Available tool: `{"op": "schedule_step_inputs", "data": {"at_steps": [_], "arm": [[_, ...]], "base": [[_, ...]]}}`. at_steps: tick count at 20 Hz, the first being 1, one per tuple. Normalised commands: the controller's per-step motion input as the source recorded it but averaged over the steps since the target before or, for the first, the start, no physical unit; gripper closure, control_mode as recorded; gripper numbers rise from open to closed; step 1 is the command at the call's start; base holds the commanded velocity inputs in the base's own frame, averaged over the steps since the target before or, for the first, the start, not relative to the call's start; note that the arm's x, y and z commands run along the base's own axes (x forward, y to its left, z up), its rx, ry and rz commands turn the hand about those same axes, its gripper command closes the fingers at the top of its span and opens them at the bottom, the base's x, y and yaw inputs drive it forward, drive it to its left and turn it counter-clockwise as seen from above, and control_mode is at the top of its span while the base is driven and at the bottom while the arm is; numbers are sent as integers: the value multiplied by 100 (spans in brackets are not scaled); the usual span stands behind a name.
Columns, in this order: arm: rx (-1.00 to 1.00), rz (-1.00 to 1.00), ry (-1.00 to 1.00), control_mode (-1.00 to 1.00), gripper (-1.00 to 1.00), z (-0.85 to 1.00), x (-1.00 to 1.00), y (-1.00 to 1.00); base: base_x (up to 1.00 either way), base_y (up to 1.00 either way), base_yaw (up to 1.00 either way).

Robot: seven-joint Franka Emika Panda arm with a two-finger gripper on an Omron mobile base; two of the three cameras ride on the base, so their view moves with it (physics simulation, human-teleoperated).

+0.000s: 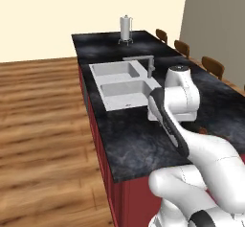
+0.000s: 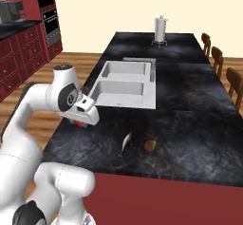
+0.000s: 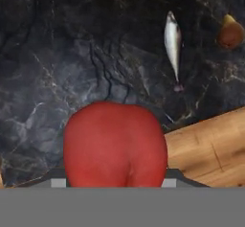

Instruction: Open the fridge, remove the pear, bell pepper, and fish, and place them on any counter.

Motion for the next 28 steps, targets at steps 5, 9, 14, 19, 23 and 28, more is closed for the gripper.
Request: {"op": "schedule_step_inputs", "data": {"at_steps": [5, 9, 14, 19, 23, 28], "arm": [[0, 0, 25, -100, 100, -100, 100, -4], [0, 0, 16, -100, 100, -100, 100, -7], [1, 0, 3, -100, 100, -90, 96, -16], [0, 0, 1, -100, -100, -28, 26, -9], [0, 0, 0, -100, -100, 0, 0, 0], [0, 0, 0, -100, -100, 8, 0, 0]], "base": [[0, 0, 0], [0, 0, 0], [0, 0, 0], [0, 0, 0], [0, 0, 0], [0, 0, 0]]}}
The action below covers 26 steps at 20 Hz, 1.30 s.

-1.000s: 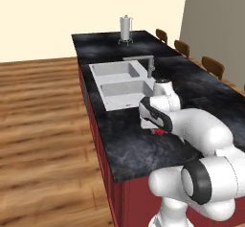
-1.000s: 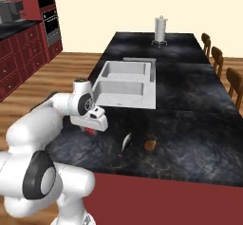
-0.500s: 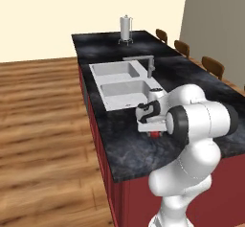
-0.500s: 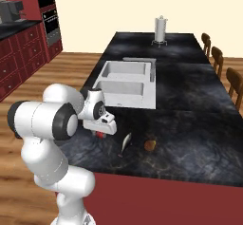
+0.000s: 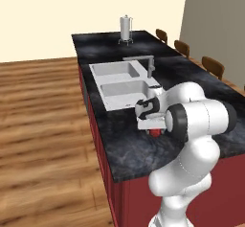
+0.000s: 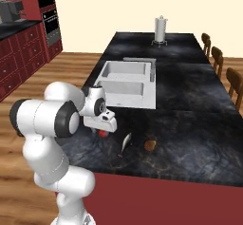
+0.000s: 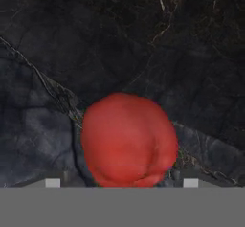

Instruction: Open the fridge, remove the pear, bell pepper, and fish, and place them on any counter.

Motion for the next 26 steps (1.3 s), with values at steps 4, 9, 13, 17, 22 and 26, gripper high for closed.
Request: {"op": "schedule_step_inputs", "data": {"at_steps": [4, 9, 13, 17, 22, 26], "arm": [[7, 4, -6, -100, -100, 72, -12, 3], [1, 9, -21, -100, -100, 100, -46, 8], [0, 11, -24, -100, -100, 100, -76, 6], [0, 13, -19, -100, -100, 100, -97, 0], [0, 15, -26, -100, -100, 100, -100, 9], [0, 14, -30, -100, -100, 100, -99, 18]], "base": [[0, 0, 0], [0, 0, 0], [0, 0, 0], [0, 0, 0], [0, 0, 0], [0, 0, 0]]}}
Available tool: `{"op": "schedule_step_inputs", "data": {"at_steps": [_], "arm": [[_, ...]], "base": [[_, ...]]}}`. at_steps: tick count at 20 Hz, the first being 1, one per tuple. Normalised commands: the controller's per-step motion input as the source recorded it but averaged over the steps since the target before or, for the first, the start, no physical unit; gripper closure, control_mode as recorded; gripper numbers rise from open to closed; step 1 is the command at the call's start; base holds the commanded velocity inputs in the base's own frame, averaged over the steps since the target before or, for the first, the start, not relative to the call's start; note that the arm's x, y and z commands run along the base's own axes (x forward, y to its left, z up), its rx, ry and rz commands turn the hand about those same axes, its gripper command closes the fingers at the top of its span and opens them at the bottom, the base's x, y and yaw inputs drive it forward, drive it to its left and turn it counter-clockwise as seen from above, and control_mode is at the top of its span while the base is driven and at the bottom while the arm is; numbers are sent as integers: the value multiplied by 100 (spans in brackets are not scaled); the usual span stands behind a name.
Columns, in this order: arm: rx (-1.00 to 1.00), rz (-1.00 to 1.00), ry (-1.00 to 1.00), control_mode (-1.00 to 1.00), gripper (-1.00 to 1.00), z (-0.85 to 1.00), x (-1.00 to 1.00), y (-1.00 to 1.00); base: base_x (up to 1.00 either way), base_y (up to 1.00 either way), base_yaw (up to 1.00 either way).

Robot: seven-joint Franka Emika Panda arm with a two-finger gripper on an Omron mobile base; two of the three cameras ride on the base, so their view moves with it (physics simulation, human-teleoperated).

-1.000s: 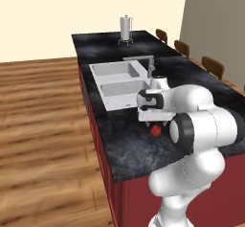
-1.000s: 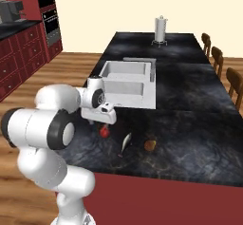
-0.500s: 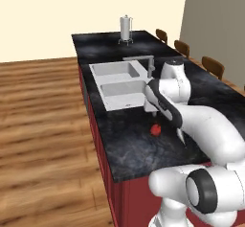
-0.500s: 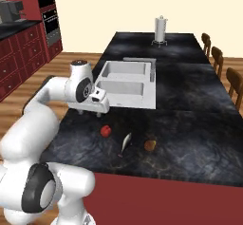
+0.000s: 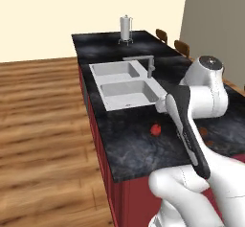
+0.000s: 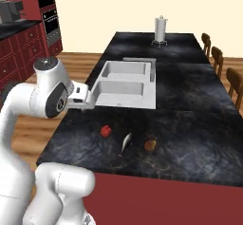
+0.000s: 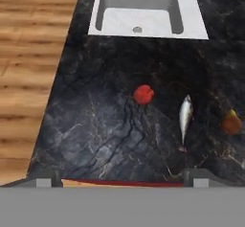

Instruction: Open the fridge, remove the pear, bell pepper, and fish, and place them on any counter.

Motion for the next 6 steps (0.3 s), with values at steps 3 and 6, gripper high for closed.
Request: {"op": "schedule_step_inputs", "data": {"at_steps": [3, 6], "arm": [[0, 10, -37, -100, -100, 100, -93, 20], [0, 7, -40, -100, -100, 100, -91, 13]], "base": [[0, 0, 0], [0, 0, 0]]}}
